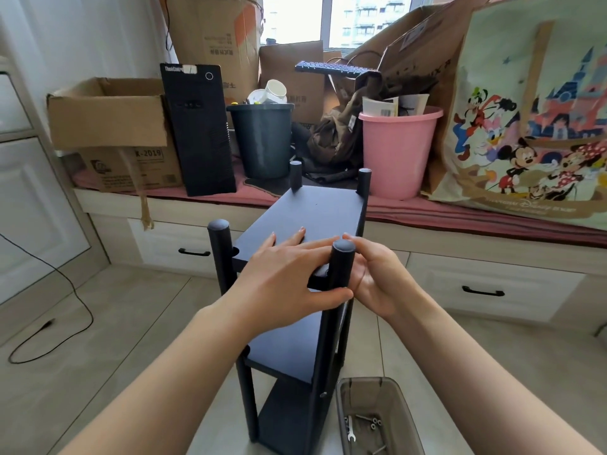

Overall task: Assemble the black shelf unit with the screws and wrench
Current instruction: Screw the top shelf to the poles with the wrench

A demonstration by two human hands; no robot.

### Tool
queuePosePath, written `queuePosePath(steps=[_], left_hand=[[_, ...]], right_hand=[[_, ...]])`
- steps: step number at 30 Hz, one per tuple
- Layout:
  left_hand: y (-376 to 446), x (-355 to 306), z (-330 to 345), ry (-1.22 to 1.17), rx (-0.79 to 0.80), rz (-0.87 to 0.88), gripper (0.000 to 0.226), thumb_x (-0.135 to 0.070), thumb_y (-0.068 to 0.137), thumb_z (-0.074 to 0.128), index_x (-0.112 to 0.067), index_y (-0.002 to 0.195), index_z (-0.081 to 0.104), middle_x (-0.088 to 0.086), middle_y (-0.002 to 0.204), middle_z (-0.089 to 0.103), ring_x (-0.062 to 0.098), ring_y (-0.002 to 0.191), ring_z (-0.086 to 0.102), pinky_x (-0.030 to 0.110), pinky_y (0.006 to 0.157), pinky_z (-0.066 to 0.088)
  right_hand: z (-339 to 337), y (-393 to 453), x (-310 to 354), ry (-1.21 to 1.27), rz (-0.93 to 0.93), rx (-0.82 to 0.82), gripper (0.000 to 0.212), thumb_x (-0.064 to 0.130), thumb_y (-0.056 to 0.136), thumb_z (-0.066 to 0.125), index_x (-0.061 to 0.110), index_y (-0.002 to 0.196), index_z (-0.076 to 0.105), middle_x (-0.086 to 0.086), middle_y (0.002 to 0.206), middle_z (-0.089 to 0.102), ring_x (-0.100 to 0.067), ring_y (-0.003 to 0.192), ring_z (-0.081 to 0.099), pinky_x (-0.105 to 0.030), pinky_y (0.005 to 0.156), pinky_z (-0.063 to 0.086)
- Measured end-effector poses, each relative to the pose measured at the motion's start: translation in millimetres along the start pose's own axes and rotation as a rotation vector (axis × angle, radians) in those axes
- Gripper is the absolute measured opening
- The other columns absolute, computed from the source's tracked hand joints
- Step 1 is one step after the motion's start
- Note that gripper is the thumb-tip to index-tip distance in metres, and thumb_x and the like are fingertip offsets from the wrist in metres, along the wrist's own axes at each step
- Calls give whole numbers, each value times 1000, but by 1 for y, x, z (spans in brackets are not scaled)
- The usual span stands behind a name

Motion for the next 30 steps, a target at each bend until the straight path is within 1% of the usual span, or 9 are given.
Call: queuePosePath(steps=[5, 9, 13, 18, 21, 23, 26, 28, 30], left_hand=[[-14, 11, -11, -37, -41, -80, 71, -71, 81, 44, -54, 149, 30, -38, 154, 25, 20, 155, 14, 53, 124, 10], [-34, 27, -25, -76, -96, -155, 67, -63, 86, 52, -52, 150, 32, -39, 150, 24, 20, 155, 11, 52, 123, 5], [-63, 48, -42, -149, -193, -252, 61, -57, 87, 57, -48, 146, 42, -41, 143, 23, 20, 155, 12, 51, 124, 6], [-111, 84, -57, -276, -366, -392, 54, -47, 89, 68, -51, 139, 48, -26, 145, 50, 21, 146, 37, 54, 119, 27], [-139, 105, -61, -365, -459, -459, 43, -45, 89, 69, -66, 119, 46, -21, 140, 57, 19, 146, 39, 53, 119, 29], [-156, 117, -61, -418, -523, -498, 37, -48, 90, 69, -66, 111, 45, -16, 136, 61, 20, 145, 40, 55, 119, 29], [-178, 135, -57, -446, -634, -581, 35, -61, 82, 62, -57, 116, 52, -15, 129, 66, 19, 143, 43, 56, 117, 31], [-188, 145, -53, -461, -687, -631, 34, -66, 78, 58, -58, 111, 56, -15, 128, 66, 17, 142, 44, 55, 117, 31], [-197, 153, -47, -485, -722, -664, 32, -73, 76, 55, -67, 107, 55, -14, 128, 66, 17, 142, 44, 54, 116, 33]], right_hand=[[18, 16, -5, -6, 41, 49, 27, 7, 100, 50, -2, 125, 44, -23, 106, 56, -34, 94, 61, -44, 76, 61], [46, 29, -15, -25, 73, 113, 14, 9, 101, 50, -2, 110, 49, -13, 84, 67, -24, 75, 70, -39, 69, 61], [84, 44, -32, -76, 129, 190, 19, 14, 101, 52, -4, 109, 52, -15, 86, 68, -25, 75, 70, -37, 71, 62], [144, 65, -63, -171, 266, 256, 16, 15, 102, 48, 0, 103, 52, -7, 72, 69, -18, 62, 69, -28, 57, 58], [181, 76, -85, -252, 333, 298, 16, 12, 101, 48, 6, 88, 54, -3, 65, 66, -14, 55, 65, -24, 52, 54], [203, 83, -102, -316, 362, 314, 17, 14, 101, 50, 8, 85, 55, -2, 67, 64, -13, 58, 63, -26, 59, 54], [229, 91, -132, -375, 420, 315, 13, 17, 99, 53, 6, 95, 57, -7, 84, 62, -20, 77, 61, -31, 78, 49], [241, 96, -149, -409, 441, 314, 12, 16, 99, 56, 4, 99, 58, -8, 87, 61, -20, 80, 61, -28, 72, 52], [249, 101, -164, -454, 431, 324, 12, 13, 97, 58, 6, 88, 59, -4, 77, 61, -16, 67, 61, -27, 62, 52]])
Point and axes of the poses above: each hand's wrist, its own y-axis towards the middle knuckle, its own z-axis out of the palm, x = y × z, the point moved 2 cm from there along y, towards the middle knuckle
